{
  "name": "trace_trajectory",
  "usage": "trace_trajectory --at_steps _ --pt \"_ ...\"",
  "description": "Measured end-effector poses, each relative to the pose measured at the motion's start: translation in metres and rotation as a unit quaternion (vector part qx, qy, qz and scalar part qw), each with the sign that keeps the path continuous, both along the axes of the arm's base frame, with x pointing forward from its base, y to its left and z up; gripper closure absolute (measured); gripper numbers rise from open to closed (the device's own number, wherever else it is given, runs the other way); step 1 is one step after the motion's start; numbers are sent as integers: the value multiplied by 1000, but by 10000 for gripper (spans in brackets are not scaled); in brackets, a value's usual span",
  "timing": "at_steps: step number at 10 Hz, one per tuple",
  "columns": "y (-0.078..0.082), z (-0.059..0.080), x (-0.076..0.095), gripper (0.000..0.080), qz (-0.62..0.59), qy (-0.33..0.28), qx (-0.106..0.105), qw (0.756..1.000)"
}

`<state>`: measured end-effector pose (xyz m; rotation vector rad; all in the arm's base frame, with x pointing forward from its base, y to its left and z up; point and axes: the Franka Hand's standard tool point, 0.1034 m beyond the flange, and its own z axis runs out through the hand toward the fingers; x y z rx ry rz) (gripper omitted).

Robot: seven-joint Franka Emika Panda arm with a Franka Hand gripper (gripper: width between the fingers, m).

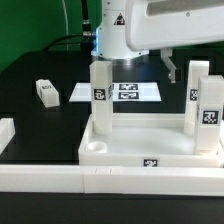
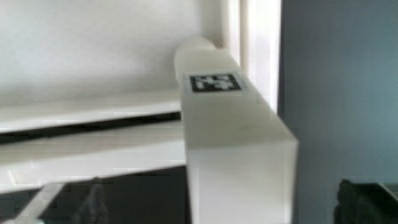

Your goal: Assemble desk

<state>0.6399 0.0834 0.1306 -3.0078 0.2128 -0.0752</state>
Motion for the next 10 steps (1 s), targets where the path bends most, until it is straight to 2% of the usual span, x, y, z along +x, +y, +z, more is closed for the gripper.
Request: trace_trajectory --at_steps 2,7,9,10 --pt "1 -3 2 150 2 43 8 999" --pt "9 -5 5 163 -1 37 6 999" --pt "7 -5 5 513 -2 37 6 999" --pt "7 -5 5 511 -2 37 6 999"
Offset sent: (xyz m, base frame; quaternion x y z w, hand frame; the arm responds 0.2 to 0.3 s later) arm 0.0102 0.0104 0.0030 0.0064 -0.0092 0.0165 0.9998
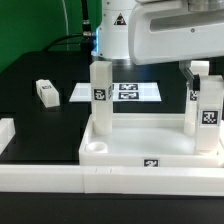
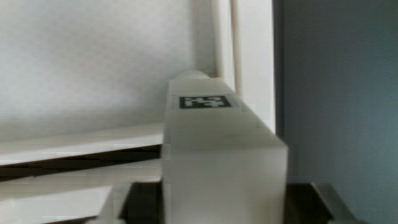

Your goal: Assemble desk

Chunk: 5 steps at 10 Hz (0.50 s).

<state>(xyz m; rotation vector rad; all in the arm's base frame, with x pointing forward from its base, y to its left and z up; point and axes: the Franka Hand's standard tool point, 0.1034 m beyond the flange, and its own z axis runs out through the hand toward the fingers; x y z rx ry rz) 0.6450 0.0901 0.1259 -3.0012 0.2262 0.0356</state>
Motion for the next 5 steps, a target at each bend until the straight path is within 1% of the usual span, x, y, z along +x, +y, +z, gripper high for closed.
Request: trace_trajectory --at_steps 3,5 --pt "0 0 0 511 -13 2 0 1000" --pt "0 0 0 511 -93 10 0 996"
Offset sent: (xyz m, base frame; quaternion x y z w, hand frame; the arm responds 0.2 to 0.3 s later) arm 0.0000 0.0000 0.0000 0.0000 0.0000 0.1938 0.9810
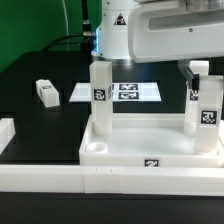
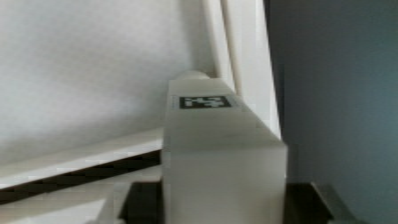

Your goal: Assemble desk

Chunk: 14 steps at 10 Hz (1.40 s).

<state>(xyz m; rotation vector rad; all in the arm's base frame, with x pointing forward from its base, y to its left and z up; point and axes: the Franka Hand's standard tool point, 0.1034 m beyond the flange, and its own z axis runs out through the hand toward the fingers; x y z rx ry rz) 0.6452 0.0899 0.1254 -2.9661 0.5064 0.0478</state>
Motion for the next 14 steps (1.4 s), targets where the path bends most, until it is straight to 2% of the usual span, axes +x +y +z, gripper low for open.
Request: trace_trajectory --at_steps 2,5,7,11,12,14 --pt "-1 0 1 509 -103 4 1 995" --pt "-1 -1 3 509 -253 2 2 967" --pt "0 -2 5 509 -359 6 6 933" --pt "-1 -1 8 509 -470 15 12 883" --pt "-1 -1 8 509 -480 16 13 877" --pt "-1 -1 8 502 -458 13 11 889"
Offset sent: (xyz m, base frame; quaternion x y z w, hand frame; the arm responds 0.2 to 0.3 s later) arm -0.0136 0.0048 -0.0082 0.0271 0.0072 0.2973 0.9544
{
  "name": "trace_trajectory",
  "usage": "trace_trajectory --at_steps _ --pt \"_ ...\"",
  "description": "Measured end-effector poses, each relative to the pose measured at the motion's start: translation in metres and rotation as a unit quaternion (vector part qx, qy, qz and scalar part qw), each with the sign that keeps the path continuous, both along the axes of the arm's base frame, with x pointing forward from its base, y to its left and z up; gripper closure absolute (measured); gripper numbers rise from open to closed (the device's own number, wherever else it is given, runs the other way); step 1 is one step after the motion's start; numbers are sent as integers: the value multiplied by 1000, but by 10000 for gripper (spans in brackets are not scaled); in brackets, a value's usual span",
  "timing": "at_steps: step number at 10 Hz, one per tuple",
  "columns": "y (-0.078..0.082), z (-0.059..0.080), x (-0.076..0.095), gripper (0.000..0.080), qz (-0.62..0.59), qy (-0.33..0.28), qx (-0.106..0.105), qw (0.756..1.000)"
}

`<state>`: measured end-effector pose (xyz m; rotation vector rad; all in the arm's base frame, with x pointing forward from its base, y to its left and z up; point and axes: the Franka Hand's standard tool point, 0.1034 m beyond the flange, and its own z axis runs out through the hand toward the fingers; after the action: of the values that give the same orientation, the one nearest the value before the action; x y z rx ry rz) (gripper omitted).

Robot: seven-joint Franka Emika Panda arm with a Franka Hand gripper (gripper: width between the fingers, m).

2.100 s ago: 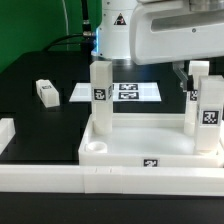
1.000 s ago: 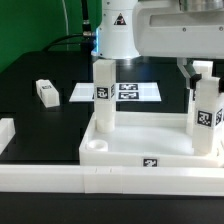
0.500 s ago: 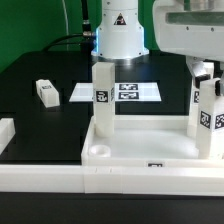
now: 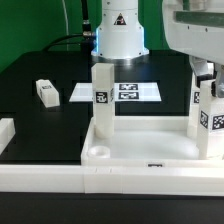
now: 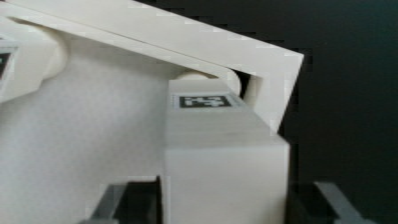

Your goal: Assemble desk

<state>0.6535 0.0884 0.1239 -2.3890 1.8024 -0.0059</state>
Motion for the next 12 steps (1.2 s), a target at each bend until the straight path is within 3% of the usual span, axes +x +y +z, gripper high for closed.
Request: trace_trajectory --at_steps 1,2,3,8,12 --pt "0 0 0 292 13 0 -2 1000" --pt "0 1 0 292 58 -2 -7 998" --pt "0 2 0 180 115 -6 -17 993" --pt "1 0 1 151 331 -28 -46 942" --pt "-3 0 1 151 464 -38 -61 883"
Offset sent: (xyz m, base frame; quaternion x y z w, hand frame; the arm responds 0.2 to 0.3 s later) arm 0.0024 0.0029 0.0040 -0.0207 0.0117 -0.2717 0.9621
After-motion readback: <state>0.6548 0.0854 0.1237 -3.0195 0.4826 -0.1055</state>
